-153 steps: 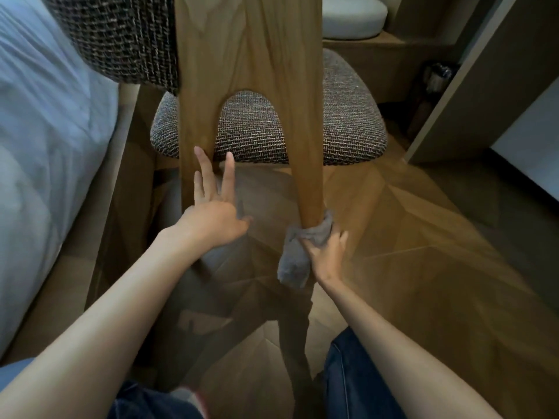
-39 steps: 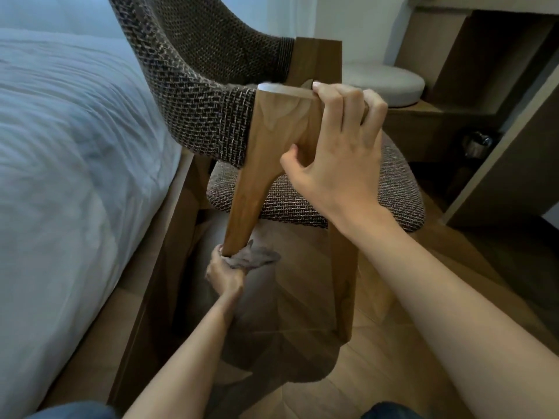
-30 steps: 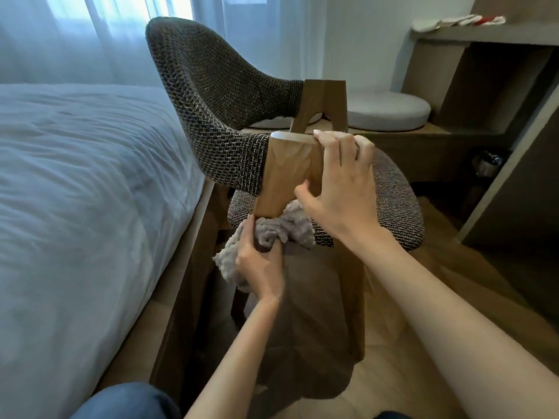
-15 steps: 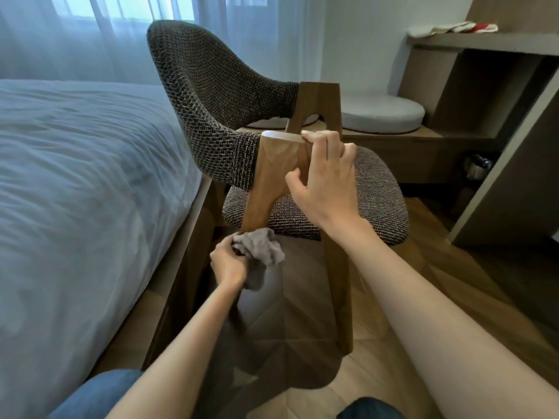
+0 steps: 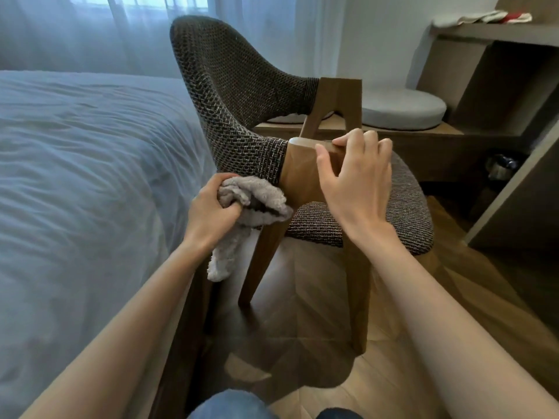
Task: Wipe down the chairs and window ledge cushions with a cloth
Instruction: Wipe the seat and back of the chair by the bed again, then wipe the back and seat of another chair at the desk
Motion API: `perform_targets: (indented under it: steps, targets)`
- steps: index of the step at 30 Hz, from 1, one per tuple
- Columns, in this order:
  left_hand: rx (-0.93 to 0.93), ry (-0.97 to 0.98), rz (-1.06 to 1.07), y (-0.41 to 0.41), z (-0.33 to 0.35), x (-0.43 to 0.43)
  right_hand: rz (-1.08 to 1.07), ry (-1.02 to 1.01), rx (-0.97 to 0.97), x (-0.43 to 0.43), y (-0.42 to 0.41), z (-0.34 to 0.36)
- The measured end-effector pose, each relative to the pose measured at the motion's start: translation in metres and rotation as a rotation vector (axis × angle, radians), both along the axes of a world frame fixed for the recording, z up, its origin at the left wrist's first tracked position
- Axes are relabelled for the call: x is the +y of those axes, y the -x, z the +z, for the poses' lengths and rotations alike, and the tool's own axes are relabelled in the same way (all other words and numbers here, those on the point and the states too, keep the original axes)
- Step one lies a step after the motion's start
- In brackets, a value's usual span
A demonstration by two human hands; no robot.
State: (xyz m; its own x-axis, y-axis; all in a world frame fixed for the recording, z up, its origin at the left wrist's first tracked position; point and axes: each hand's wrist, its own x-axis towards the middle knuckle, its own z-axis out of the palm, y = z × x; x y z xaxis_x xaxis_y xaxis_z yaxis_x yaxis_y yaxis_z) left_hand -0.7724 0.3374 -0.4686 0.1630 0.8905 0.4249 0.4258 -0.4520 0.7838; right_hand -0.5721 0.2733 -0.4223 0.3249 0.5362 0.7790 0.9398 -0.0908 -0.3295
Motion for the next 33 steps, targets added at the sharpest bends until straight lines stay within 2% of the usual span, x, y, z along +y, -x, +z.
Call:
perform_targets:
  steps: [4, 9, 12, 15, 19, 27, 33]
  targets:
    - [0.029, 0.061, -0.053, 0.004, 0.006, 0.018, -0.056, -0.019, 0.011, 0.013, 0.003, 0.017]
    - [0.074, 0.192, -0.09, 0.012, 0.043, 0.027, 0.033, 0.253, -0.044, 0.026, 0.02, 0.05]
    - [0.092, 0.308, -0.055, 0.019, 0.08, 0.027, 0.127, 0.486, 0.157, 0.031, 0.027, 0.079]
    - [0.084, 0.505, 0.002, 0.032, 0.124, 0.021, 0.186, 0.668, 0.388, 0.03, 0.029, 0.12]
    - [0.109, 0.679, 0.016, 0.052, 0.203, 0.009, 0.196, 0.785, 0.455, 0.02, 0.04, 0.191]
    - [0.177, 0.688, 0.075, 0.094, 0.367, -0.019, 0.315, 0.866, 0.53, -0.005, 0.065, 0.337]
    - [0.337, 0.642, 0.178, 0.121, 0.415, -0.001, 0.37, 0.87, 0.551, 0.009, 0.079, 0.37]
